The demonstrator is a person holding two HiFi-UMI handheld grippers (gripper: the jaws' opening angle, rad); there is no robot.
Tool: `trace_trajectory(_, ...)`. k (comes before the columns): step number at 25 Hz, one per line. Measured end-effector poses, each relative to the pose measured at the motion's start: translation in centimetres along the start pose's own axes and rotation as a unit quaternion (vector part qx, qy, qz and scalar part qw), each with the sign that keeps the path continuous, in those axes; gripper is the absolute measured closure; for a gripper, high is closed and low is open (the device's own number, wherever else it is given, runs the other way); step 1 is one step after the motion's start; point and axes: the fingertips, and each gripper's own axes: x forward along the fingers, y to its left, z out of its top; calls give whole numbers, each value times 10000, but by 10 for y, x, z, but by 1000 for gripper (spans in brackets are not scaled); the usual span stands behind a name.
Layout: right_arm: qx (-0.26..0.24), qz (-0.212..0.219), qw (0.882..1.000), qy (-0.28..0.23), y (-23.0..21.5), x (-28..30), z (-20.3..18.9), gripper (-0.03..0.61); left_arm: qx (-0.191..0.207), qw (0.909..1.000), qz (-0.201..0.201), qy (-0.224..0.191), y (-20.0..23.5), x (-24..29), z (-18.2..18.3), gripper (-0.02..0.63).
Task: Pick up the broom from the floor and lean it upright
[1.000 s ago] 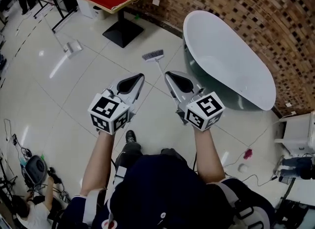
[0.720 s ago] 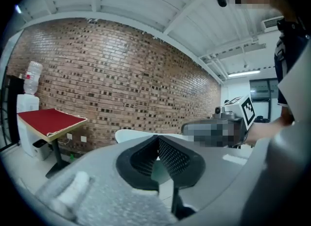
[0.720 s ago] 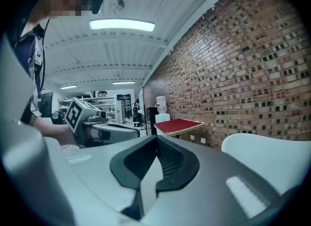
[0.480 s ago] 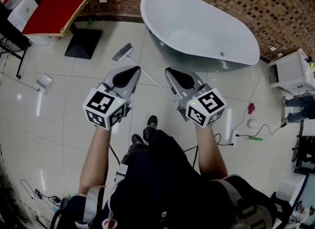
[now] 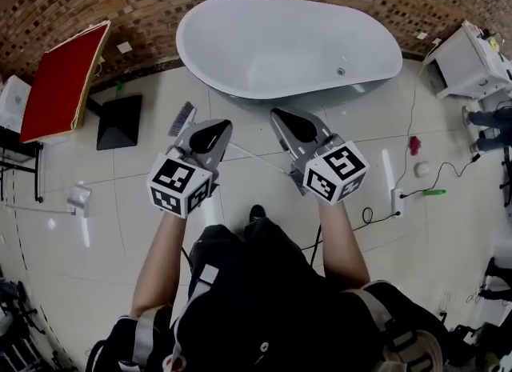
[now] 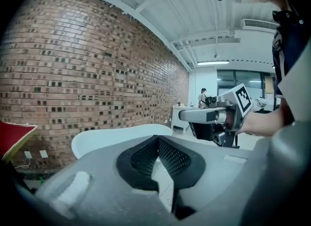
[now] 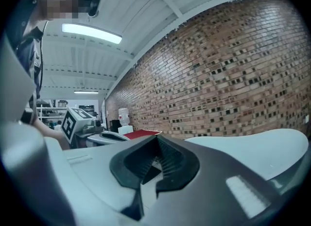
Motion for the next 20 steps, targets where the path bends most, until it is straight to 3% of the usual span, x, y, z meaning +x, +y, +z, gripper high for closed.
trace_trajectory(5,152,-786,9968,9,-34,-26,-6,577,110,9961,-870,112,-14,45,6,612)
trace_trajectory(9,261,-1647,9860,-2,-58,-51,-10,577,236,9852,-1678,273,-26,77,1,612)
trace_trajectory(14,400,-2655,9632,-143,-69,-73,-11,578,444,9626,-2626,502,-39,101,-10,612)
trace_trajectory(20,673,-3824,9215,-132,-62,-107,-36,577,633,9284,-3581,764,-60,120,-35,613)
